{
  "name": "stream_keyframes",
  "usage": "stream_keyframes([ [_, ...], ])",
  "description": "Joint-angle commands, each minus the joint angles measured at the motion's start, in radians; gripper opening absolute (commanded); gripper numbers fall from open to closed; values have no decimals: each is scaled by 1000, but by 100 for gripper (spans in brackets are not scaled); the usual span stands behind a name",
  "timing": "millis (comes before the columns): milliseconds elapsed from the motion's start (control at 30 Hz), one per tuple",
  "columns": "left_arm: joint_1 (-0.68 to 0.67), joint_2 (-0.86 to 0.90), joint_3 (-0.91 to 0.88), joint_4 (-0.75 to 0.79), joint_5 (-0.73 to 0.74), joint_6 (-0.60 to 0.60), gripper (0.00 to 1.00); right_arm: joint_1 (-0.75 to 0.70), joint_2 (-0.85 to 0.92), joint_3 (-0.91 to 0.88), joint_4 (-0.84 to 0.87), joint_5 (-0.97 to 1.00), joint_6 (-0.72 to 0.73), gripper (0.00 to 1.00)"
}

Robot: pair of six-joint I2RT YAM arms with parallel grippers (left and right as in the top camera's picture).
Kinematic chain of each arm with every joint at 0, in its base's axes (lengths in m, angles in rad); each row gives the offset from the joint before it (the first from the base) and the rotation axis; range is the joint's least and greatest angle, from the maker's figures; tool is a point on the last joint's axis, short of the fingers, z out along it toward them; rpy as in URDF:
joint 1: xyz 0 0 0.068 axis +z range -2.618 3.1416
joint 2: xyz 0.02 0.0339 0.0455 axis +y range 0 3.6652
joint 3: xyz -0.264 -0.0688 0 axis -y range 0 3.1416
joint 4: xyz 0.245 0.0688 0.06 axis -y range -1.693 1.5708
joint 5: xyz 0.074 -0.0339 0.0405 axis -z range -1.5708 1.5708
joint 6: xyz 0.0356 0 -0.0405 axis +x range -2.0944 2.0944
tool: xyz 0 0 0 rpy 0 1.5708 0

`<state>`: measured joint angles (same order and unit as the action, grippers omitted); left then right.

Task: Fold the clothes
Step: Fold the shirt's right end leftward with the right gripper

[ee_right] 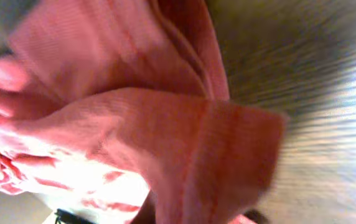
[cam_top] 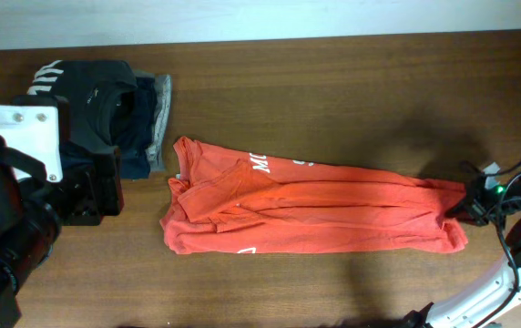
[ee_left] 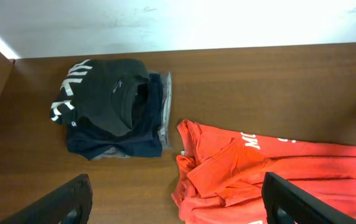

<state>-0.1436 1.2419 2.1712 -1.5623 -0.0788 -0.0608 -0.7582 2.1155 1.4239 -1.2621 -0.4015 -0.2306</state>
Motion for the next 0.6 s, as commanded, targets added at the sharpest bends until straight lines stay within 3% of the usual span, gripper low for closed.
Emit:
stream_keyframes([
  [0,0,0,0,4,3,-2,87,-14,-92,125,-18,15,62,4],
  [133,0,0,0,16,3,-2,87,31,-211,156,-26,-88,39,4],
  [233,0,0,0,21,3,-2,87,154,-274,151,-58,-84,25,4],
  [467,0,-2,0,17,3,-2,87,547,-303,132,-179,13,31,4],
  [567,0,-2,0,17,3,-2,87,747,-303,82,-157,81,101,4],
])
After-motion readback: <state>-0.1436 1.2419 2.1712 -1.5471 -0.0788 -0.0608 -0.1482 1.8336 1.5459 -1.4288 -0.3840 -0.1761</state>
